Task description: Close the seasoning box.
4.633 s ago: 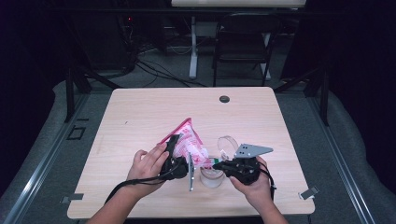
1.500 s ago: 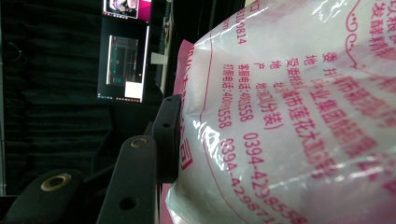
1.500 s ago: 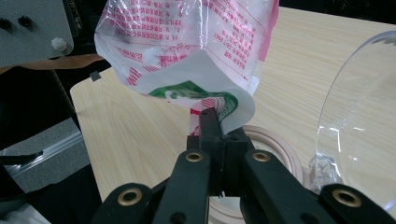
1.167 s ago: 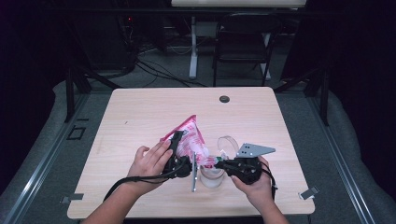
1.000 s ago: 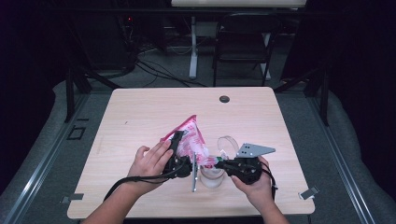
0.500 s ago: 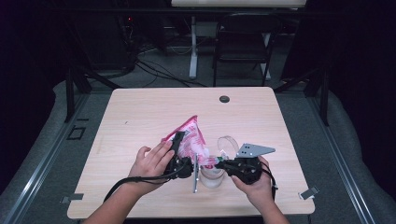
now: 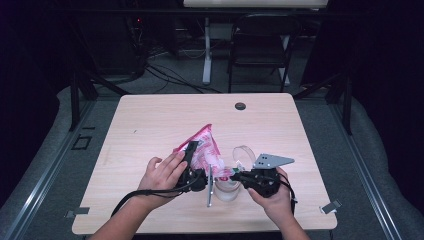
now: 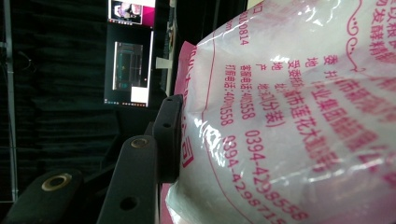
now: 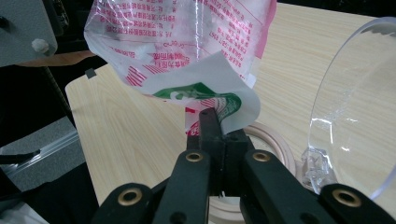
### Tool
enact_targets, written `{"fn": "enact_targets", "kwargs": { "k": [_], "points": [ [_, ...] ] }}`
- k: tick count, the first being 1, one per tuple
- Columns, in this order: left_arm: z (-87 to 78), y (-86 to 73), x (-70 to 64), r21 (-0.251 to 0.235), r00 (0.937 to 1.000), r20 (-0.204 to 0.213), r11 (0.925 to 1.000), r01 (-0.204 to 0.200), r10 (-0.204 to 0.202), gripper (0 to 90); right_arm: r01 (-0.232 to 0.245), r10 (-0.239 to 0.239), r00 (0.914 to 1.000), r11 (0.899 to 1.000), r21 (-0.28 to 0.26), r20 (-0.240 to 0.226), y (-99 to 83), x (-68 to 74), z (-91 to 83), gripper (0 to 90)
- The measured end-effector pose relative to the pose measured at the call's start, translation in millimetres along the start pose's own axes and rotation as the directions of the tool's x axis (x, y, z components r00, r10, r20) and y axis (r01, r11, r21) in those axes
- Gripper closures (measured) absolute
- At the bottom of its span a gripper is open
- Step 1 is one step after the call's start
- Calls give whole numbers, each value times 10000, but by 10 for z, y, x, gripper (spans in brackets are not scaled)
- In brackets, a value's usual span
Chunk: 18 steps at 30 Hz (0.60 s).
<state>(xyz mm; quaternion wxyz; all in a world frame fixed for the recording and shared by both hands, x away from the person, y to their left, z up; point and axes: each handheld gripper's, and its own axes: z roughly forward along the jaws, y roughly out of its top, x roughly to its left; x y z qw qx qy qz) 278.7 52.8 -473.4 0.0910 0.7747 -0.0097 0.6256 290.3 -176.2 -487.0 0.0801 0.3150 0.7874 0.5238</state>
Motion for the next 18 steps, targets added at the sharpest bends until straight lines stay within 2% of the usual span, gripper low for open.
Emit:
{"fn": "enact_targets", "kwargs": {
  "k": [18],
  "points": [
    [-6, 9, -9, -18, 9999, -45, 9999, -98, 98, 614, 1, -2, 10000, 10000, 54, 61, -11, -10, 10, 900]
  ]
}}
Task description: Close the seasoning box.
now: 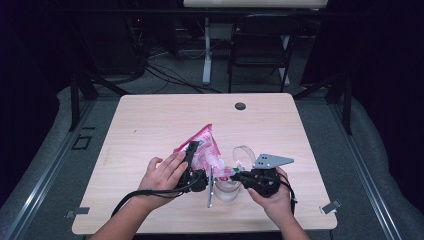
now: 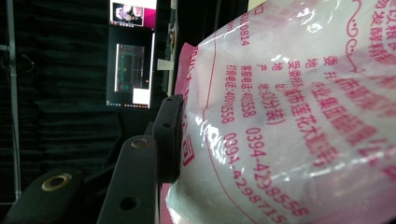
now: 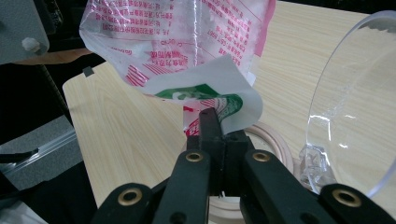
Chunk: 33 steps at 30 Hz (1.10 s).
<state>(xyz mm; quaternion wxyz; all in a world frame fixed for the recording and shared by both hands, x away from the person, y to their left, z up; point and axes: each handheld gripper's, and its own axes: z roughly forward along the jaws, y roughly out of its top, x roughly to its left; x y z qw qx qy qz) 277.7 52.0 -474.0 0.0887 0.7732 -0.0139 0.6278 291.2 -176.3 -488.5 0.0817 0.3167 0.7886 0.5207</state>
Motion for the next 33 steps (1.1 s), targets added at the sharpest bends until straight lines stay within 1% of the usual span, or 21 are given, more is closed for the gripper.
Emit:
{"fn": "enact_targets", "kwargs": {
  "k": [11, 14, 16, 22, 23, 25, 30, 33],
  "points": [
    [-12, 6, 7, -47, 10000, -54, 10000, -68, 68, 614, -27, 27, 10000, 10000, 4, 6, -3, 2, 4, 900],
    [-11, 10, 6, -43, 10000, -18, 10000, -20, 20, 614, -11, 11, 10000, 10000, -1, 10, -2, -3, -1, 900],
    [-12, 21, 16, -81, 9999, -94, 9999, -110, 110, 614, -30, 30, 10000, 10000, -6, 15, -2, -6, -3, 900],
    [-14, 30, 20, -94, 9998, -113, 9999, -145, 144, 614, -61, 61, 10000, 10000, 14, 2, -6, -15, -6, 900],
    [-7, 26, 17, -223, 9998, -142, 9997, -115, 111, 614, -71, 71, 10000, 10000, 6, -2, -7, -15, -6, 900],
    [-17, 30, 23, -121, 9998, -126, 9998, -127, 125, 615, -69, 69, 10000, 10000, 3, -1, -7, -14, -6, 900],
    [-11, 23, 24, -244, 9998, -188, 9997, -99, 94, 615, -67, 67, 10000, 10000, 8, 7, -8, -12, -3, 900],
    [-18, 25, 35, -147, 9998, -175, 9998, -111, 108, 615, -69, 69, 10000, 10000, 11, 22, -8, -11, -2, 900]
  ]
}}
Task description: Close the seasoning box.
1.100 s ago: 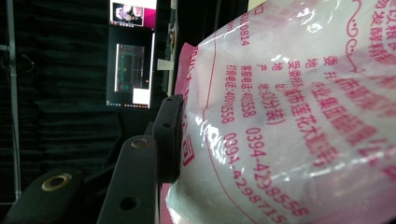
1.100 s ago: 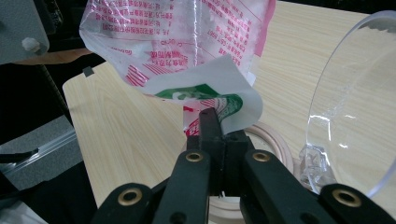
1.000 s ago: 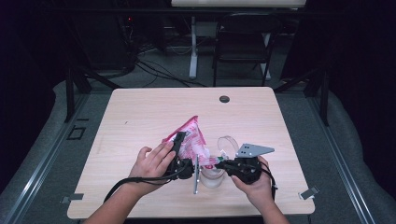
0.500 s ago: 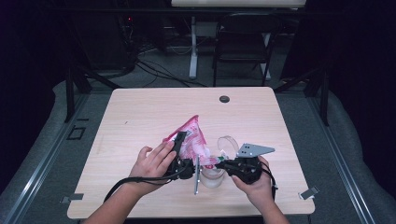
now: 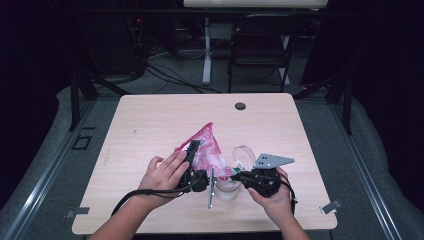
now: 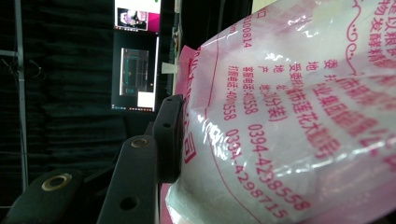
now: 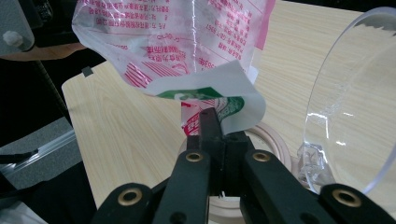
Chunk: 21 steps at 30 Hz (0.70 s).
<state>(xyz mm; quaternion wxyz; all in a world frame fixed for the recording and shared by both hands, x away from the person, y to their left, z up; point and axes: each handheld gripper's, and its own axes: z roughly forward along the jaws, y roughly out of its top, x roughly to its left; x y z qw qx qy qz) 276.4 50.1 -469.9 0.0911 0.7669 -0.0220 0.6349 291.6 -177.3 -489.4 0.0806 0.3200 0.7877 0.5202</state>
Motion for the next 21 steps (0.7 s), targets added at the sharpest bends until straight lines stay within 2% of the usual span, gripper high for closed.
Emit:
{"fn": "enact_targets", "kwargs": {
  "k": [7, 9, 12, 21],
  "points": [
    [0, 6, -8, 20, 10000, 43, 10000, 40, -40, 616, 22, -22, 10000, 10000, 35, 18, 1, -4, -5, 900],
    [6, 6, -11, -109, 10000, -41, 9999, -6, 6, 616, 25, -25, 10000, 10000, 39, 35, 0, -3, -5, 900],
    [1, 16, -7, 52, 10000, 25, 10000, 19, -19, 617, 25, -25, 10000, 10000, 55, 52, 0, -4, -5, 900],
    [2, 14, -14, 39, 10000, 35, 10000, 39, -39, 618, 35, -36, 10000, 10000, 85, 76, 2, -6, -8, 900]
  ]
}}
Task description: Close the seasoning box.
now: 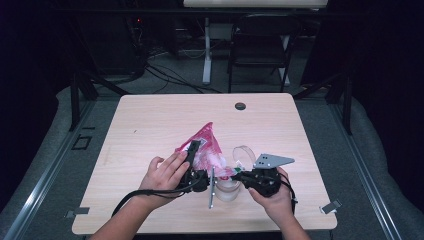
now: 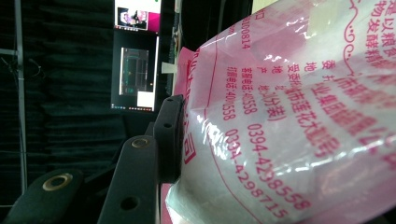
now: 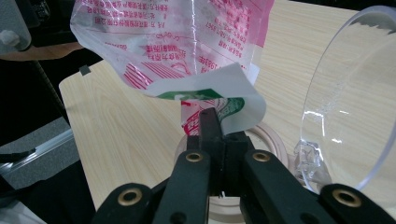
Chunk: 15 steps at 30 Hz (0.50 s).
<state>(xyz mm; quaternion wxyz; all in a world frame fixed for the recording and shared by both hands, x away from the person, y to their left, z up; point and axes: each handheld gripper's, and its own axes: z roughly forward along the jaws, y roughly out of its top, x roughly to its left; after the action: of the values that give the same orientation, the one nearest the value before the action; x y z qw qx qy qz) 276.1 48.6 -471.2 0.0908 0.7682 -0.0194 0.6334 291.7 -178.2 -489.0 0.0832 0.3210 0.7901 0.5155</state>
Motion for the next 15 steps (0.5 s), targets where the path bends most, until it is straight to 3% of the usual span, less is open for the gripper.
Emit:
{"fn": "enact_targets", "kwargs": {
  "k": [15],
  "points": [
    [-5, 20, 13, -126, 10000, -94, 9999, 13, -15, 618, 29, -29, 10000, 10000, -32, 33, 6, -2, -14, 900]
  ]
}}
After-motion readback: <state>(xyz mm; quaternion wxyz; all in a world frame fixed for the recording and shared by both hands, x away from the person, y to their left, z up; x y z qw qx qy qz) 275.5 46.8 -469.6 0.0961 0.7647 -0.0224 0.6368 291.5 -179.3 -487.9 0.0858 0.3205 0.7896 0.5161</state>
